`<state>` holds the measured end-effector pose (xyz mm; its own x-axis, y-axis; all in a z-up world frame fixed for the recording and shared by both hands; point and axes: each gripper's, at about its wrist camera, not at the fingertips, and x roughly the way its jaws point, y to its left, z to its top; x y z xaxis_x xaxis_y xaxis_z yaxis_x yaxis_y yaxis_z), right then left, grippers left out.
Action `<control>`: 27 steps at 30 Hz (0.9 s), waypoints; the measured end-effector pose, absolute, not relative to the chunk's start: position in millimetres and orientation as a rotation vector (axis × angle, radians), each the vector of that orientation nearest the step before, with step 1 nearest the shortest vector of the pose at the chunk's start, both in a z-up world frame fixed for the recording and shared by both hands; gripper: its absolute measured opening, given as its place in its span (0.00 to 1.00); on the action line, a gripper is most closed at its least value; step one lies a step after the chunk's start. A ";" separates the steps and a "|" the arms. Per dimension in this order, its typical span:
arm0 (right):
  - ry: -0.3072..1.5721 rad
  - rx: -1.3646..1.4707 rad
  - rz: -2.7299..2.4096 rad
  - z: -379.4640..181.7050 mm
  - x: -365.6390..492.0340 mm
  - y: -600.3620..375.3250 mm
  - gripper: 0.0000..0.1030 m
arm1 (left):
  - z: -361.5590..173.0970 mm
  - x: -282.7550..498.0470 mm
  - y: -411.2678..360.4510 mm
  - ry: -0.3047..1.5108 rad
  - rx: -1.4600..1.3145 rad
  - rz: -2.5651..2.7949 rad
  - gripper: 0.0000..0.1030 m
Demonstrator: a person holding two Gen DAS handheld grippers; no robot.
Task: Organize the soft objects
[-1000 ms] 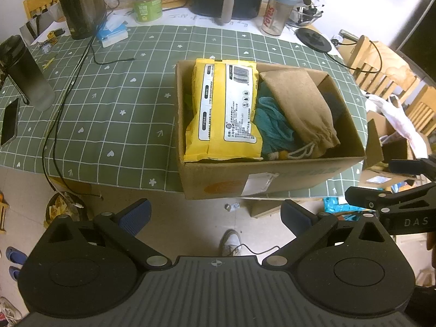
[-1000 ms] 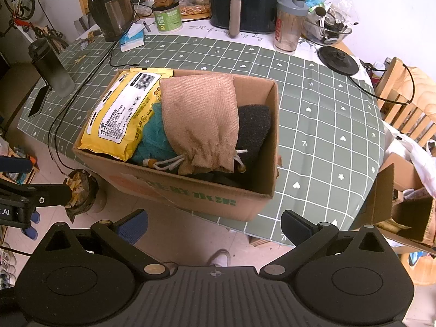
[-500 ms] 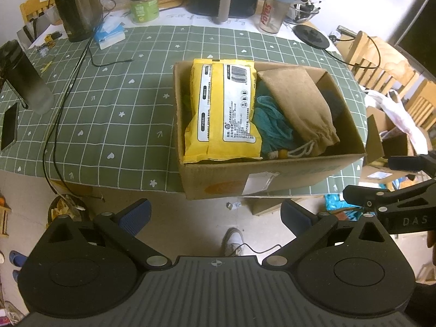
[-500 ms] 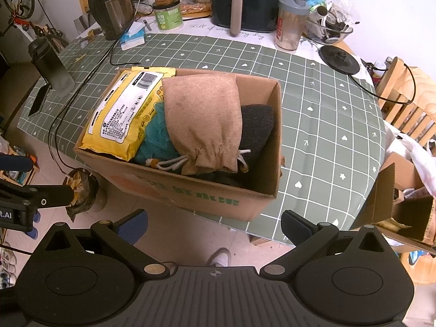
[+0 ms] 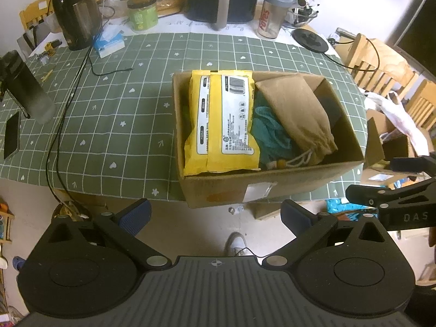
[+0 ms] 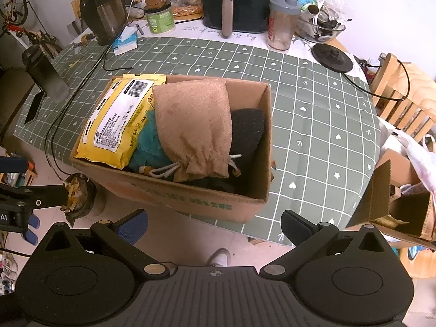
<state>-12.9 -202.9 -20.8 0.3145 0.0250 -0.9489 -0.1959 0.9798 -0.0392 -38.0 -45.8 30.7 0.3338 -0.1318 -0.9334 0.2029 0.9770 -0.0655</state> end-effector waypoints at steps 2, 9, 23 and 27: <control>1.248 -0.150 0.143 -21.8 -11.8 -202.7 1.00 | 31.0 -36.4 -47.7 1.220 0.084 -0.214 1.00; 1.243 -0.165 0.147 -21.3 -12.0 -200.5 1.00 | 40.5 -29.7 -45.1 1.205 0.095 -0.193 1.00; 1.251 -0.169 0.153 -24.1 -16.7 -192.9 1.00 | 46.5 -32.8 -38.2 1.197 0.079 -0.179 1.00; 1.253 -0.175 0.159 -24.6 -18.9 -189.1 1.00 | 43.1 -34.6 -31.7 1.213 0.057 -0.163 1.00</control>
